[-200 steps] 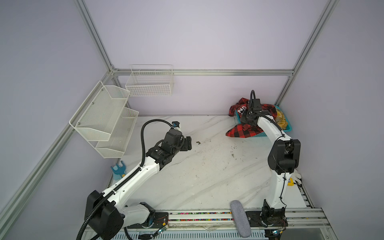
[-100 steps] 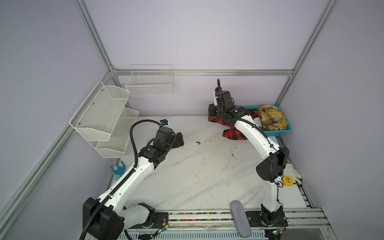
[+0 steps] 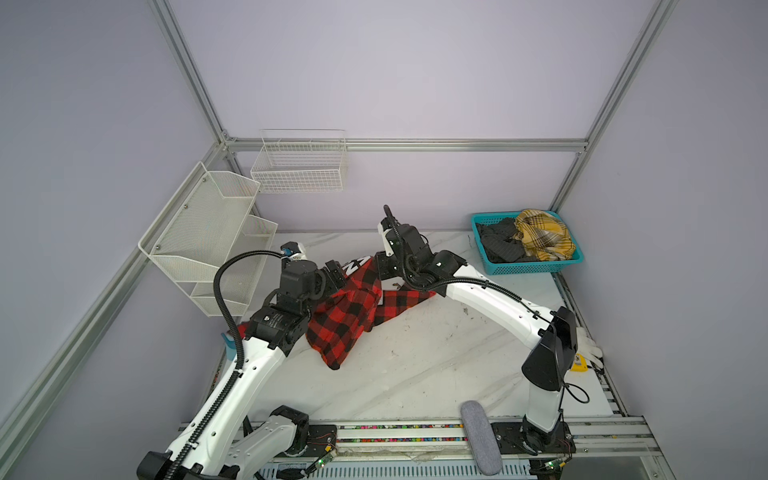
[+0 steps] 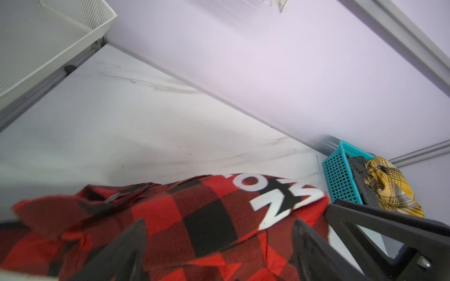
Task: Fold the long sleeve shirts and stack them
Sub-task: 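Pull the shirt onto the table with right gripper while left gripper reaches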
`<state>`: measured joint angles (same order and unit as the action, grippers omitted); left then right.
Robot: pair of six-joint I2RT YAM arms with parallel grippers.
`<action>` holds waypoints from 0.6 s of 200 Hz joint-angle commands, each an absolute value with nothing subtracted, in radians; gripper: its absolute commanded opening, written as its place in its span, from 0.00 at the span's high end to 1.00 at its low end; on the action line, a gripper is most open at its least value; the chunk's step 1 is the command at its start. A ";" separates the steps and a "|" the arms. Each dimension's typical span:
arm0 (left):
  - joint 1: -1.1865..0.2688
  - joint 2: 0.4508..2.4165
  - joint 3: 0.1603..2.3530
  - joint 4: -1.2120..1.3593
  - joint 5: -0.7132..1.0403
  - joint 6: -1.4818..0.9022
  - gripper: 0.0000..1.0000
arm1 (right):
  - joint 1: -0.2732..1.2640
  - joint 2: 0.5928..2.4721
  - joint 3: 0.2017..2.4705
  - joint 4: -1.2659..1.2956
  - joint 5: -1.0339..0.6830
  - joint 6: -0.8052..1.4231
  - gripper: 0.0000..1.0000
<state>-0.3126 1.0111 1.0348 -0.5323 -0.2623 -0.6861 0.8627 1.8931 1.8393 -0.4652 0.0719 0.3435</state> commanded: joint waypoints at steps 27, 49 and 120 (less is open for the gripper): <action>-0.247 1.061 0.917 -0.670 -0.162 -0.813 0.08 | 0.861 1.856 1.714 -0.463 0.181 0.482 0.18; -0.210 1.069 0.885 -0.704 -0.126 -0.848 0.08 | 0.866 1.834 1.651 -0.469 0.146 0.484 0.18; -0.184 1.028 0.832 -0.906 -0.165 -0.964 0.06 | 1.045 1.914 1.503 -0.408 -0.039 0.452 0.21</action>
